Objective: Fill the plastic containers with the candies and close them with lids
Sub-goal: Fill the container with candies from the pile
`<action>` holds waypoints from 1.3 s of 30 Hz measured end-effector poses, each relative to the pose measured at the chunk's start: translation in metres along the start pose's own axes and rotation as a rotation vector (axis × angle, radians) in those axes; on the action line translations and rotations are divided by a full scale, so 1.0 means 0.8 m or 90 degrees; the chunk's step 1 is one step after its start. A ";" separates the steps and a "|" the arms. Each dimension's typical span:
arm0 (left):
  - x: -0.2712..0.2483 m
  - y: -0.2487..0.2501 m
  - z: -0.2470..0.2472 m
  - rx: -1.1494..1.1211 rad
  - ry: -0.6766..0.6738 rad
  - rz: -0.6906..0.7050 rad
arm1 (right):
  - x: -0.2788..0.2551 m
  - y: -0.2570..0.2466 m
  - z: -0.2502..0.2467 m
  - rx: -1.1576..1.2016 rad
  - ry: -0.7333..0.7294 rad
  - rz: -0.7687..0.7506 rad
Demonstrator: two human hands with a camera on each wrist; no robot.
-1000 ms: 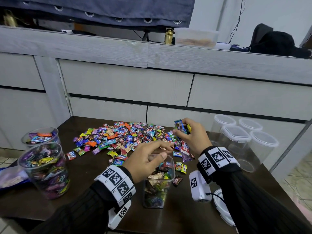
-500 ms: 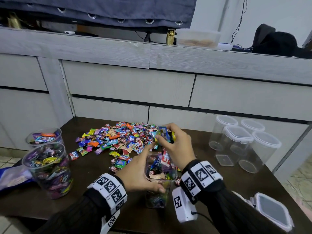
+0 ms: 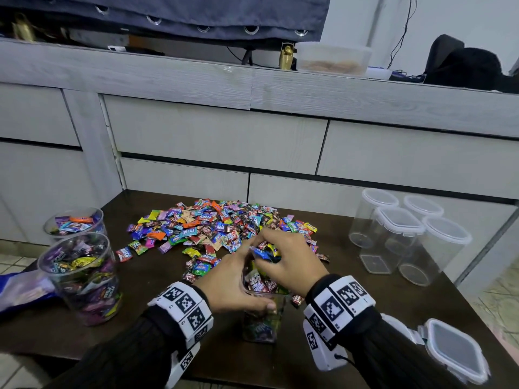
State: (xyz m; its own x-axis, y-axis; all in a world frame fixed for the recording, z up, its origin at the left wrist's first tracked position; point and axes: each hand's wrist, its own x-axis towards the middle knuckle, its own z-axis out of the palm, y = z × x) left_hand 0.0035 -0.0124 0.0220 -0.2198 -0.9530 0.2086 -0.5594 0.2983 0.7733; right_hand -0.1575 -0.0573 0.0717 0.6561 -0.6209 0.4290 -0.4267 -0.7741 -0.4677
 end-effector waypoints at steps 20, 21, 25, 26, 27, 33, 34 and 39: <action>0.007 -0.010 -0.002 -0.009 0.016 0.009 | -0.004 0.002 -0.016 0.057 -0.172 0.010; 0.007 -0.011 -0.002 -0.016 0.012 0.007 | -0.005 0.002 -0.019 0.075 -0.172 0.022; 0.005 -0.011 -0.003 0.014 0.006 0.008 | -0.007 0.003 -0.030 0.115 -0.174 0.023; 0.004 -0.011 -0.002 0.022 0.004 0.009 | -0.007 0.003 -0.034 0.109 -0.170 0.020; 0.004 -0.011 -0.002 0.027 0.004 0.011 | -0.006 0.002 -0.037 0.104 -0.164 0.019; 0.000 -0.012 -0.001 0.027 0.005 0.018 | 0.002 -0.003 -0.059 0.055 -0.128 -0.012; -0.001 -0.012 -0.002 0.034 0.002 0.017 | 0.003 -0.005 -0.059 0.046 -0.144 -0.008; -0.003 -0.010 -0.001 0.012 -0.001 0.012 | 0.004 -0.013 -0.030 -0.085 -0.235 -0.041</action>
State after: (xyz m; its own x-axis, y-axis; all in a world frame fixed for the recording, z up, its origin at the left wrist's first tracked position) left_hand 0.0096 -0.0122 0.0158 -0.2325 -0.9468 0.2224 -0.5700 0.3179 0.7576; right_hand -0.1659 -0.0541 0.0963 0.8537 -0.5026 0.1360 -0.4382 -0.8346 -0.3339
